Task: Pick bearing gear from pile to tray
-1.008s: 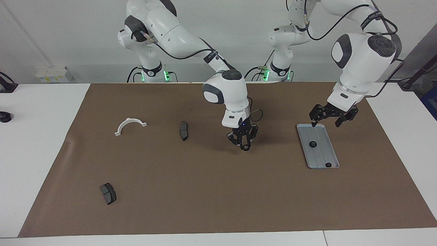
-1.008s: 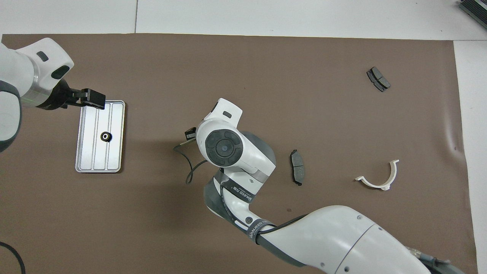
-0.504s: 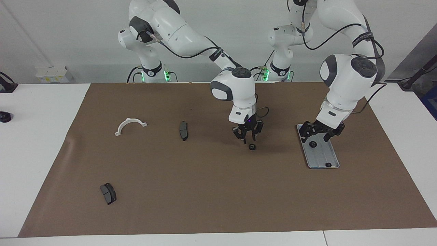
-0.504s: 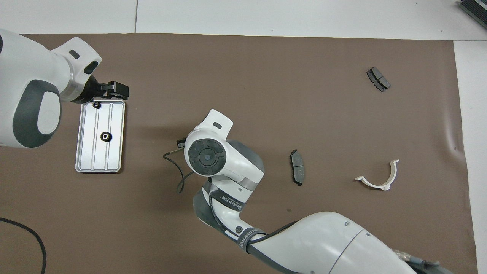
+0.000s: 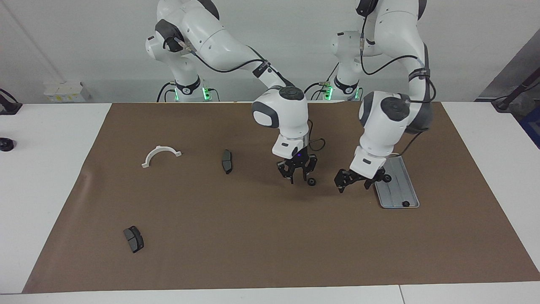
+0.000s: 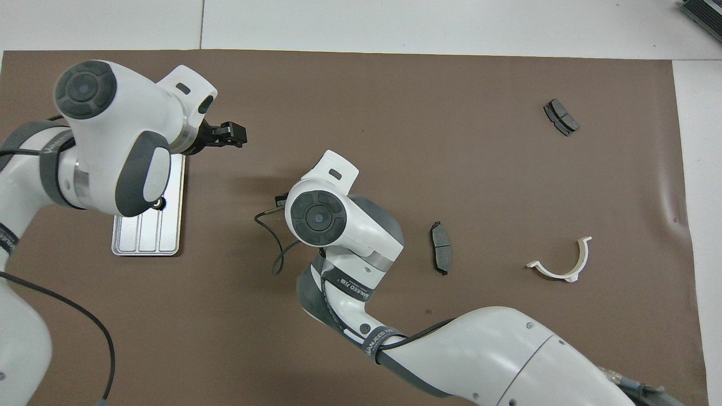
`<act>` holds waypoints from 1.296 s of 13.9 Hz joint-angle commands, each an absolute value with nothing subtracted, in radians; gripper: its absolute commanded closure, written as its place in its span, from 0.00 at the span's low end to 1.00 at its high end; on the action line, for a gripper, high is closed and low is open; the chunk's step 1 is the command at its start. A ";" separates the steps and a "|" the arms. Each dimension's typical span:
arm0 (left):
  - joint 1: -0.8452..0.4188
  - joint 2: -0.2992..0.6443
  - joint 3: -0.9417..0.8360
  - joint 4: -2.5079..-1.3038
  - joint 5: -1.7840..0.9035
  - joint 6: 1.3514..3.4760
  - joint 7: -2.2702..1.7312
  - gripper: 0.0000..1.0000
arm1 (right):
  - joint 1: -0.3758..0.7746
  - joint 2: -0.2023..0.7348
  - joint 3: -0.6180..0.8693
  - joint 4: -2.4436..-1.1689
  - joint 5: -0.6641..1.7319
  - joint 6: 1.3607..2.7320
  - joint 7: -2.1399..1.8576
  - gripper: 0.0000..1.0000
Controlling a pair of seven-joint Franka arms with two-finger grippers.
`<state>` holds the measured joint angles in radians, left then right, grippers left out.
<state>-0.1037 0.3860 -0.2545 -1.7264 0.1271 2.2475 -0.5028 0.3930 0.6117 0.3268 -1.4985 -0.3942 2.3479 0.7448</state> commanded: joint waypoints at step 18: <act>-0.262 0.359 -0.242 -1.968 0.184 2.379 -0.924 1.00 | -0.212 0.094 0.351 -1.522 0.018 1.612 0.221 0.48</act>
